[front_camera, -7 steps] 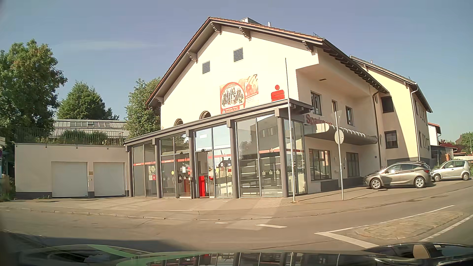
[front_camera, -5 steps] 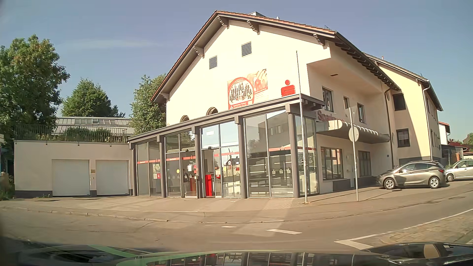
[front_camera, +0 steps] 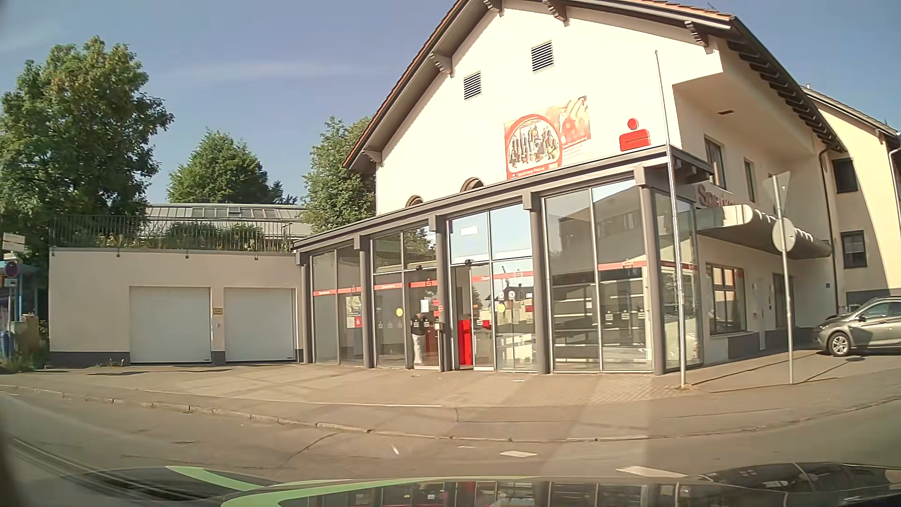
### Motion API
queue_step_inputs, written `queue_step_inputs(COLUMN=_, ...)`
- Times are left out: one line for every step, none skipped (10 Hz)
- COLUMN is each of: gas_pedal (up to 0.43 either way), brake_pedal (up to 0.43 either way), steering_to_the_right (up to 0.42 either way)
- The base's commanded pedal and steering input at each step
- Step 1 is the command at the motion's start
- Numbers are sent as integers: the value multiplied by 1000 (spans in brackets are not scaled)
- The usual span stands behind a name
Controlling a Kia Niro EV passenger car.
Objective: Follow the waypoints while adhering to traffic rules and regulations
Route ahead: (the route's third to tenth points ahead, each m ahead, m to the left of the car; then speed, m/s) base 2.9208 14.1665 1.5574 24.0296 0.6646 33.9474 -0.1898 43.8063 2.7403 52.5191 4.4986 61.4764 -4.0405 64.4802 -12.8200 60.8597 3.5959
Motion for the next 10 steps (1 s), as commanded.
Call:
queue_step_inputs(gas_pedal=59, brake_pedal=0, steering_to_the_right=-452)
queue_step_inputs(gas_pedal=59, brake_pedal=0, steering_to_the_right=-498)
queue_step_inputs(gas_pedal=59, brake_pedal=0, steering_to_the_right=-549)
queue_step_inputs(gas_pedal=59, brake_pedal=0, steering_to_the_right=-589)
queue_step_inputs(gas_pedal=87, brake_pedal=0, steering_to_the_right=-615)
queue_step_inputs(gas_pedal=87, brake_pedal=0, steering_to_the_right=-640)
queue_step_inputs(gas_pedal=87, brake_pedal=0, steering_to_the_right=-662)
queue_step_inputs(gas_pedal=87, brake_pedal=0, steering_to_the_right=-678)
queue_step_inputs(gas_pedal=87, brake_pedal=0, steering_to_the_right=-688)
queue_step_inputs(gas_pedal=87, brake_pedal=0, steering_to_the_right=-693)
